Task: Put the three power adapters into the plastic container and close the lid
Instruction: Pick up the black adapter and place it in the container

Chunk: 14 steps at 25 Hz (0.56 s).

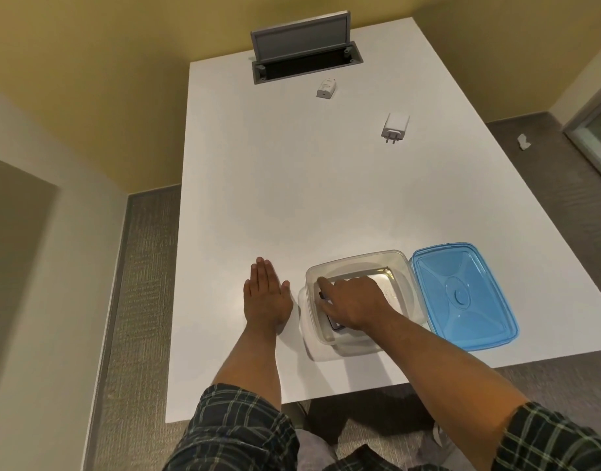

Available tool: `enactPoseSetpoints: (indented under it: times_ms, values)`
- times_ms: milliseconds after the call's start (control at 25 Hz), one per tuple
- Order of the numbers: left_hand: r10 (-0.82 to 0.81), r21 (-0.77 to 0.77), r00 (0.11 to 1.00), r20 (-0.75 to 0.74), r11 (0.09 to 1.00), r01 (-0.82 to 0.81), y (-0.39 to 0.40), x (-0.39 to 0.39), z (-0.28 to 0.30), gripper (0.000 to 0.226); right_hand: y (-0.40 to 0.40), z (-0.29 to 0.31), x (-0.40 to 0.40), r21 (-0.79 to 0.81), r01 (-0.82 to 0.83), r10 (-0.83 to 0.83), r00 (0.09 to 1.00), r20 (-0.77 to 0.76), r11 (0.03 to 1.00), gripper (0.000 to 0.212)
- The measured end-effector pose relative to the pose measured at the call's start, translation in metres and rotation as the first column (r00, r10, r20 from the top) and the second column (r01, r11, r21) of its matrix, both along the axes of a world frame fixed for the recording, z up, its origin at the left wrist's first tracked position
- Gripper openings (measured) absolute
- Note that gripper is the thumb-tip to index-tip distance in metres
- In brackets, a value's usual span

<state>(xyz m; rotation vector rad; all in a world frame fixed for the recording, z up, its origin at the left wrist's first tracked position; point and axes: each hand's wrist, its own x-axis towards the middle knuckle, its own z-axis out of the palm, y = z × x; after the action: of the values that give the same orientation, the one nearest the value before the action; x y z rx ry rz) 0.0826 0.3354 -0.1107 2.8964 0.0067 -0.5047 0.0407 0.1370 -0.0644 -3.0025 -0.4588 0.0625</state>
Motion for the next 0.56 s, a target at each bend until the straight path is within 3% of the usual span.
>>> enactPoseSetpoints:
  times_ms: [160,320,440,560]
  values:
    - [-0.093,0.058,0.985,0.148,0.995,0.085,0.0,-0.006,0.001,0.068,-0.007,0.013,0.005,-0.011,-0.095,0.095,0.986,0.136,0.995,0.019]
    - [-0.177,0.023,0.958,0.225,0.984,0.176,-0.004,0.013,0.007,0.066,-0.018,0.023,0.023,0.044,-0.154,0.133,0.938,0.319,0.987,0.03]
    - [-0.186,0.04,0.956,0.226,0.983,0.181,-0.013,0.039,0.015,0.066,-0.03,0.036,0.054,0.062,-0.096,0.065,0.923,0.379,0.994,0.039]
    - [-0.248,0.088,0.941,0.23,0.968,0.234,-0.024,0.064,0.022,0.067,-0.046,0.049,0.085,0.066,0.033,-0.051,0.952,0.303,0.997,0.035]
